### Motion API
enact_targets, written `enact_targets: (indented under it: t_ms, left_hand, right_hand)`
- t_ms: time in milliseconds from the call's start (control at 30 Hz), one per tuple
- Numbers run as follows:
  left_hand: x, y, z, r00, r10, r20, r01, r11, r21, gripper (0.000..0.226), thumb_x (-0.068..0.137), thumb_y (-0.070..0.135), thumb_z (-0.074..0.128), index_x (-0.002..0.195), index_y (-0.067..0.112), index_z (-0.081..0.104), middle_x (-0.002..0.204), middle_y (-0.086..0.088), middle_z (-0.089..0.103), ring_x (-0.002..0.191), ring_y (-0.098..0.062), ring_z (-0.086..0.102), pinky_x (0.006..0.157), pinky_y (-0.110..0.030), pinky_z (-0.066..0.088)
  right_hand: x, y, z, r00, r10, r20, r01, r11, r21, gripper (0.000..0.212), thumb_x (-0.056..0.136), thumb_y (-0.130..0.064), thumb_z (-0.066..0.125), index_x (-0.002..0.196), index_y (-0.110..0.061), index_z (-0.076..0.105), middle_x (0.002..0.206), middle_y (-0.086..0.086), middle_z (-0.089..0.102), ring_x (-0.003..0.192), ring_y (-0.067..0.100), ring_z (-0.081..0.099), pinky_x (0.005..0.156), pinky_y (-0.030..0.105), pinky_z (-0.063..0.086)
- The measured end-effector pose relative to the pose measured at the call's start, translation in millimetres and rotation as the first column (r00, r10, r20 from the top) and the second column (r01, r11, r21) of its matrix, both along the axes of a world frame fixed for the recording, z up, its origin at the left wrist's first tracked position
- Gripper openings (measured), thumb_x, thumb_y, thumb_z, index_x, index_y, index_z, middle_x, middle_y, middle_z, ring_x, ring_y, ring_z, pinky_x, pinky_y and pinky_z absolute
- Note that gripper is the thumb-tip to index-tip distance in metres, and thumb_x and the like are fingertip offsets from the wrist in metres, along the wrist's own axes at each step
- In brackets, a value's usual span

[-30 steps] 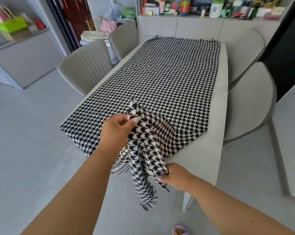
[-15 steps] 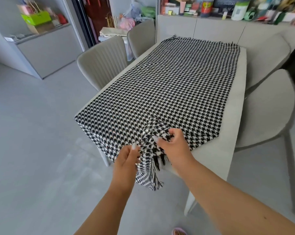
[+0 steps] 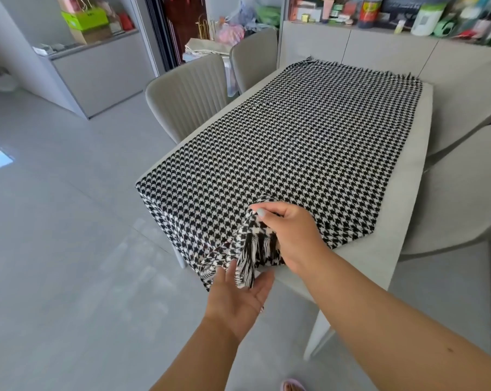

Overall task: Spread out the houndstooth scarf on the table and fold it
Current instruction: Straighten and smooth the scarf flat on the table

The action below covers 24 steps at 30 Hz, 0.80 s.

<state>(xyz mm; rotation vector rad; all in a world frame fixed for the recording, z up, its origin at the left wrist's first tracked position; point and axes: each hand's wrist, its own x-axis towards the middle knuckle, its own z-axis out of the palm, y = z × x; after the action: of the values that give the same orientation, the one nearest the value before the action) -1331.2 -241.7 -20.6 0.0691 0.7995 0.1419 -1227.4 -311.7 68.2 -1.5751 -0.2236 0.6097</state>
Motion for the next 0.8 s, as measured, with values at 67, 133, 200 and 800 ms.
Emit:
enact_targets:
  t_ms: [67, 133, 200, 800]
  left_hand:
    - [5.3, 7.2, -4.6, 0.994, 0.098, -0.038, -0.1, 0.993, -0.056, 0.044, 0.101, 0.039, 0.042, 0.138, 0.016, 0.041, 0.129, -0.035, 0.048, 0.112, -0.046, 0.057, 0.099, -0.052, 0.046]
    - [9.8, 16.1, -11.2, 0.984, 0.158, -0.078, -0.164, 0.983, -0.079, 0.043, 0.102, 0.029, 0.043, 0.136, 0.002, 0.045, 0.124, -0.032, 0.055, 0.112, -0.042, 0.059, 0.094, -0.048, 0.051]
    - [13.5, 21.6, -17.6, 0.975, 0.193, -0.111, -0.203, 0.976, -0.081, 0.038, 0.101, 0.019, 0.045, 0.133, -0.002, 0.049, 0.123, -0.028, 0.057, 0.112, -0.039, 0.06, 0.09, -0.047, 0.055]
    - [23.2, 32.4, 26.6, 0.836, 0.463, -0.296, -0.419, 0.885, 0.2, 0.016, 0.095, -0.003, 0.04, 0.105, 0.0, 0.052, 0.113, -0.016, 0.057, 0.08, -0.022, 0.06, 0.072, -0.024, 0.052]
  right_hand:
    - [2.7, -0.9, -0.6, 0.999, -0.021, -0.032, 0.022, 0.999, 0.028, 0.019, 0.092, -0.013, 0.061, 0.088, -0.026, 0.075, 0.103, -0.004, 0.071, 0.098, 0.011, 0.064, 0.074, 0.027, 0.054]
    - [6.9, -2.3, -2.1, 0.999, -0.039, -0.029, 0.041, 0.997, 0.071, 0.022, 0.09, -0.011, 0.063, 0.083, -0.027, 0.077, 0.103, -0.005, 0.073, 0.108, 0.014, 0.062, 0.099, 0.042, 0.047]
    - [10.2, -3.9, -1.8, 0.998, -0.052, -0.042, 0.056, 0.993, 0.108, 0.024, 0.089, -0.011, 0.064, 0.079, -0.029, 0.078, 0.102, -0.005, 0.074, 0.111, 0.014, 0.062, 0.107, 0.045, 0.04]
    - [70.6, -28.4, 0.6, 0.98, -0.094, -0.176, 0.127, 0.975, 0.185, 0.02, 0.09, -0.01, 0.063, 0.087, -0.023, 0.077, 0.104, -0.008, 0.072, 0.115, 0.013, 0.058, 0.112, 0.047, 0.034]
